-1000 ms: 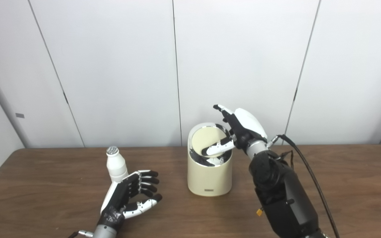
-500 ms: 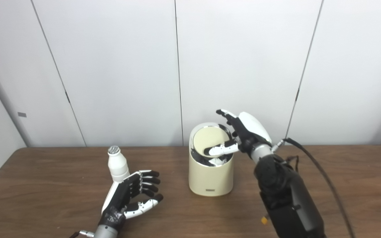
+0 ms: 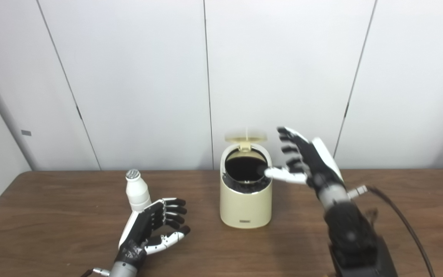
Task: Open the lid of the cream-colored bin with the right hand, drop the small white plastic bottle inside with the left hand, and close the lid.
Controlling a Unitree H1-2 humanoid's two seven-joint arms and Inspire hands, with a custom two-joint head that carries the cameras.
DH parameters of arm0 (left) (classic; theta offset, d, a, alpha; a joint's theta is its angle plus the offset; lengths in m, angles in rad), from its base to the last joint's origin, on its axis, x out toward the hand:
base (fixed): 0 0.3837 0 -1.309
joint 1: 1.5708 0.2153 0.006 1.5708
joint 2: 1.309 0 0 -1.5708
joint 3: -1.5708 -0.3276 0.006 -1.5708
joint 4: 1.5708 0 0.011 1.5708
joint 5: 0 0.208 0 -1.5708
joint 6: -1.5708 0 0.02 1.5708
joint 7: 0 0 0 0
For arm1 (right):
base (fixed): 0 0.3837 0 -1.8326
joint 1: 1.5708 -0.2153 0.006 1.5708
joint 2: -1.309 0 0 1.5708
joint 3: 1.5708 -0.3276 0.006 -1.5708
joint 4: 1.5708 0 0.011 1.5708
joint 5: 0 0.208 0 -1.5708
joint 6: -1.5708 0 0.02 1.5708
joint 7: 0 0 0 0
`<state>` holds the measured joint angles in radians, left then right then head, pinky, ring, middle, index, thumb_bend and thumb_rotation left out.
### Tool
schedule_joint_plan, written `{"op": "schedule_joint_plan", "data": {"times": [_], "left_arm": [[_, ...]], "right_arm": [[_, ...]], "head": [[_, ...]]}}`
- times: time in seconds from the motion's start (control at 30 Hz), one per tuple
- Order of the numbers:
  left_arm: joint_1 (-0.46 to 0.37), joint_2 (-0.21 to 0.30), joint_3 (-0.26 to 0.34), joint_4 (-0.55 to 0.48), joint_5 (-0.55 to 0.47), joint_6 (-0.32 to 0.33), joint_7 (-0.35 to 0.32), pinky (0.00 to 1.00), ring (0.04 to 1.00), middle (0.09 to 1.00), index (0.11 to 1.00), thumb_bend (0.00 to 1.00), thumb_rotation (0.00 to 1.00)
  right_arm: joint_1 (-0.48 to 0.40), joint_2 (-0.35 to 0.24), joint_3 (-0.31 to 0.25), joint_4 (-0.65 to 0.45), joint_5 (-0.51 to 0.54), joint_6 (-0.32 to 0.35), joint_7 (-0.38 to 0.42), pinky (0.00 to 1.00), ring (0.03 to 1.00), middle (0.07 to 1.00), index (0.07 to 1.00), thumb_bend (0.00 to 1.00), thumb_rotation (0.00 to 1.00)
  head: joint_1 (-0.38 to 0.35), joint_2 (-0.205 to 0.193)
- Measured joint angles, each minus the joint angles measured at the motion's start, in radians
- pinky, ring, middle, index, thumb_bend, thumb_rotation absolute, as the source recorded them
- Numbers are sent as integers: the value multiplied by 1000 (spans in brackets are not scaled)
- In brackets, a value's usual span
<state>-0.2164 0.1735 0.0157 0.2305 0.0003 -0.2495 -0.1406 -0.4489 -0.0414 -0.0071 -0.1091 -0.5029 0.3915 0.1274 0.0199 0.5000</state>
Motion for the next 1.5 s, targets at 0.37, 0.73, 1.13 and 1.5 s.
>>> {"op": "schedule_joint_plan", "data": {"times": [0.37, 0.73, 1.13, 1.5], "left_arm": [[2, 3, 0, 0, -2, 0, -1, 545, 588, 651, 688, 583, 0], [-2, 4, 5, 14, -13, -25, -14, 520, 571, 648, 688, 569, 0], [17, -4, 11, -24, 11, -27, 9, 559, 585, 651, 679, 590, 0], [195, -66, 77, -245, 168, 25, 180, 505, 587, 648, 678, 671, 1]], "right_arm": [[187, -24, -48, 95, 256, -354, -105, 705, 806, 858, 855, 697, 403], [237, -38, -44, 221, 325, -508, -149, 691, 783, 847, 847, 767, 328], [234, -43, -43, 244, 348, -514, -172, 727, 808, 862, 862, 728, 245], [237, -79, -55, 246, 391, -515, -167, 737, 824, 875, 880, 653, 99]], "head": [[-14, -17], [18, -40], [182, -54], [281, -69]]}}
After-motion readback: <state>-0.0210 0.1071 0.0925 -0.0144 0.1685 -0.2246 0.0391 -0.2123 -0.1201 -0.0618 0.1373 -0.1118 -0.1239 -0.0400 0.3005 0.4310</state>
